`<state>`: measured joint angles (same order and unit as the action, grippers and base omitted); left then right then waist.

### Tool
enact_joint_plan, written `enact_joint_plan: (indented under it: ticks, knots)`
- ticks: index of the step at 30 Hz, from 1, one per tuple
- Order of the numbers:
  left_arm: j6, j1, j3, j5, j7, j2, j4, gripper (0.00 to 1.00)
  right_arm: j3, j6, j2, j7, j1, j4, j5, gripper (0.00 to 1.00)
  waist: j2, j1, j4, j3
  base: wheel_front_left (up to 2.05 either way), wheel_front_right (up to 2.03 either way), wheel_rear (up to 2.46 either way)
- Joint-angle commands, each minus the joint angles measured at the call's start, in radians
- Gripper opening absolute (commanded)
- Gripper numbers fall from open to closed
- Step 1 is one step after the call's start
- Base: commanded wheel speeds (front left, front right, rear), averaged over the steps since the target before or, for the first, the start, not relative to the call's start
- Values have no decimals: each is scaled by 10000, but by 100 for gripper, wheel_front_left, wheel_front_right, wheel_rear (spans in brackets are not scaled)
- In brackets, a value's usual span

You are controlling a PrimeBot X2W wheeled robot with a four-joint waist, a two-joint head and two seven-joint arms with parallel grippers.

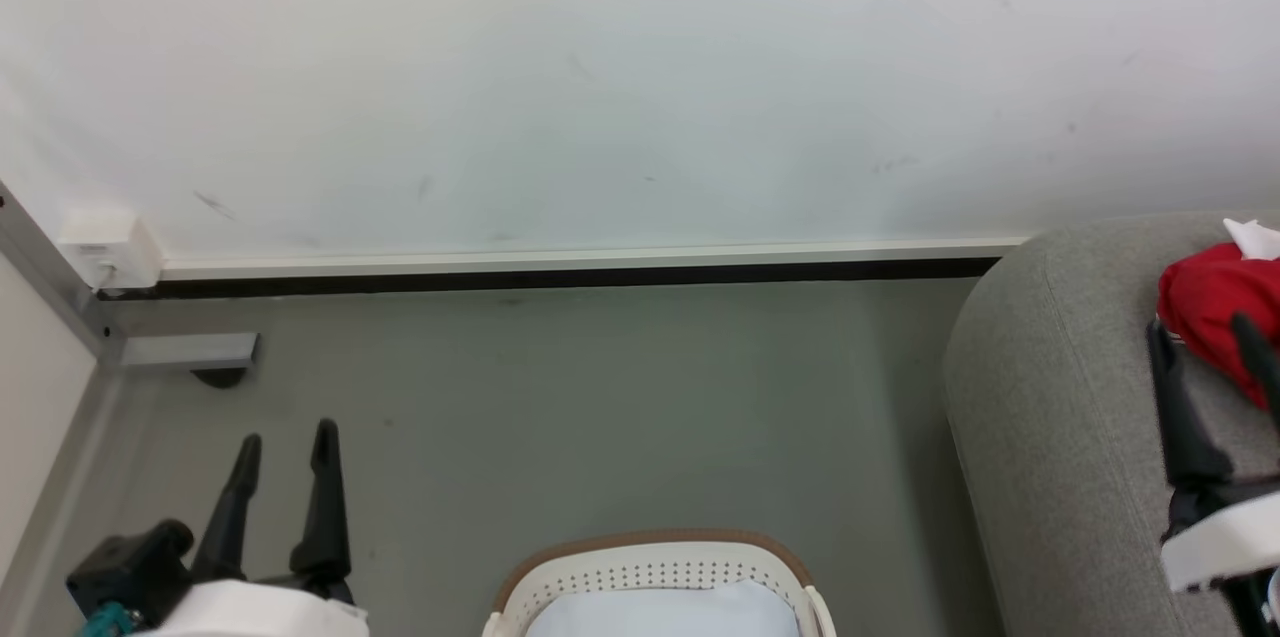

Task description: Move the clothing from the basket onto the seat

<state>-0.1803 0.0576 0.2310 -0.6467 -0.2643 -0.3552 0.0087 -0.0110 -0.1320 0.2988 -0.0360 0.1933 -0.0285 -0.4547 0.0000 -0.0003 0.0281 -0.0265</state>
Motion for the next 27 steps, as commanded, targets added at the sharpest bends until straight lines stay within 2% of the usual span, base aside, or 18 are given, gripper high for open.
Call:
enact_joint_plan:
  ticks: [1,7,10,15,18,27]
  knots:
    - [141,-255,-162,319,1,218,205,100,-70,26,-222,426,-482,20,274,100,0,3,-124,127,0,0,0]
    - [525,-834,-862,1347,0,942,712,100,571,26,-797,2163,-1537,-511,600,100,0,3,-164,293,0,0,0]
    - [931,-1044,-1219,1865,-1,1269,696,100,1044,26,-1058,2634,-1823,-957,547,100,0,3,-146,318,0,0,0]
    - [1657,-1280,-1652,2542,-1,1865,913,100,1628,26,-1207,2972,-2002,-1476,852,100,0,3,-104,392,0,0,0]
    - [1988,-1366,-1956,2900,-1,2169,1111,100,1548,26,-1323,3008,-2002,-1464,987,100,0,3,-75,420,0,0,0]
    - [2528,-1304,-2590,3627,-2,2675,1503,100,952,26,-1836,3013,-1759,-1076,1280,100,0,3,26,447,0,0,0]
